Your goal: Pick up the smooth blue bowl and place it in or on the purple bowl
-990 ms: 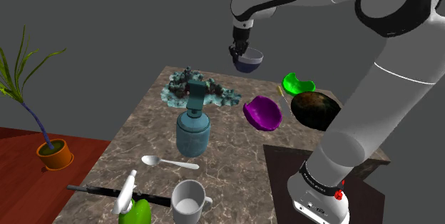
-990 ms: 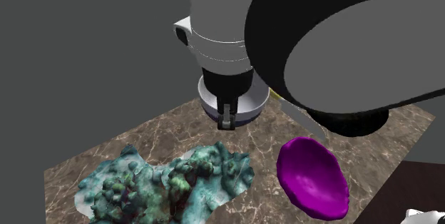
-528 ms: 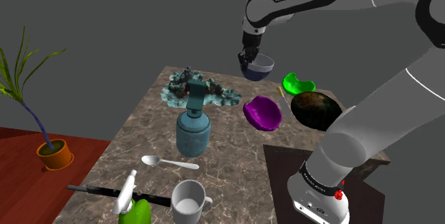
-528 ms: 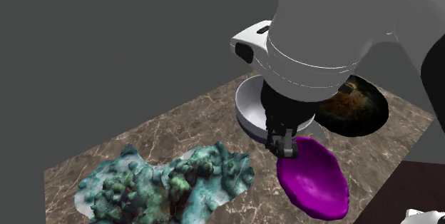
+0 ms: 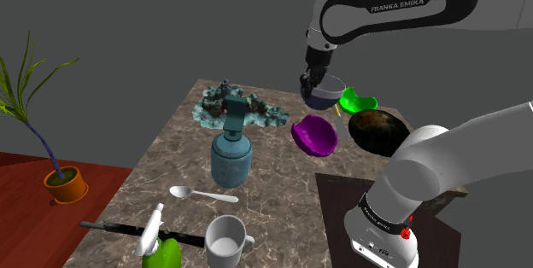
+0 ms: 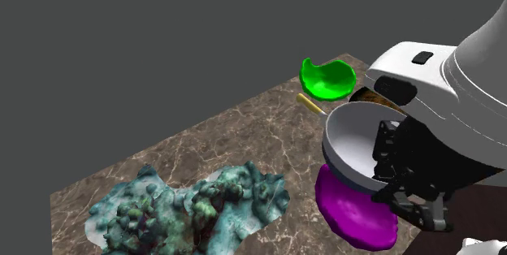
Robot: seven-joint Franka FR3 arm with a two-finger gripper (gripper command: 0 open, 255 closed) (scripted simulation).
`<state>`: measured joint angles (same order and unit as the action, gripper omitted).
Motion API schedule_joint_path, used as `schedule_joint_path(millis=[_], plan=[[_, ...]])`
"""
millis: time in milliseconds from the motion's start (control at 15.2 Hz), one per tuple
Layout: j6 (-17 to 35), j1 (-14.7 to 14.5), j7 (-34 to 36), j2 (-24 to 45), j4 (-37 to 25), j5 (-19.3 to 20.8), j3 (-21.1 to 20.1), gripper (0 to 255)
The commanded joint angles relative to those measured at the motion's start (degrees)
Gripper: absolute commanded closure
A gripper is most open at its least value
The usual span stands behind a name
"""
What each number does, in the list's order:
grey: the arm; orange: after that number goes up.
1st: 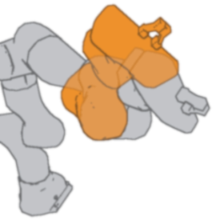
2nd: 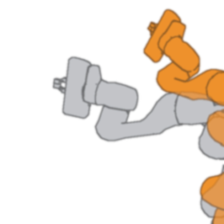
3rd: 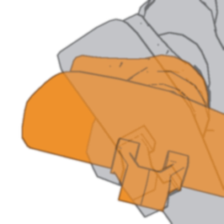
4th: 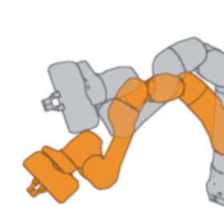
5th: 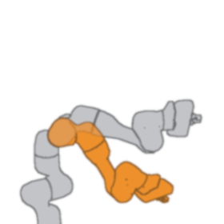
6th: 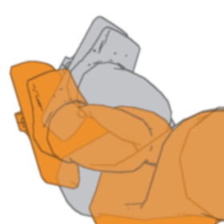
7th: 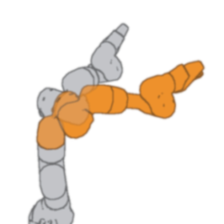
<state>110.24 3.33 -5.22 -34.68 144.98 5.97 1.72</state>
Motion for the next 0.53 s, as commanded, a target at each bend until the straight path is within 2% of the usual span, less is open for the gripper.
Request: schedule_joint_path(millis=[0, 462], plan=[[-2.53, -0.54, 1.01, -5.52, 3.11, -0.62, -1.01, 255], [3.33, -0.45, 1.45, -4.33, 7.79, -0.35, -0.91, 255]])
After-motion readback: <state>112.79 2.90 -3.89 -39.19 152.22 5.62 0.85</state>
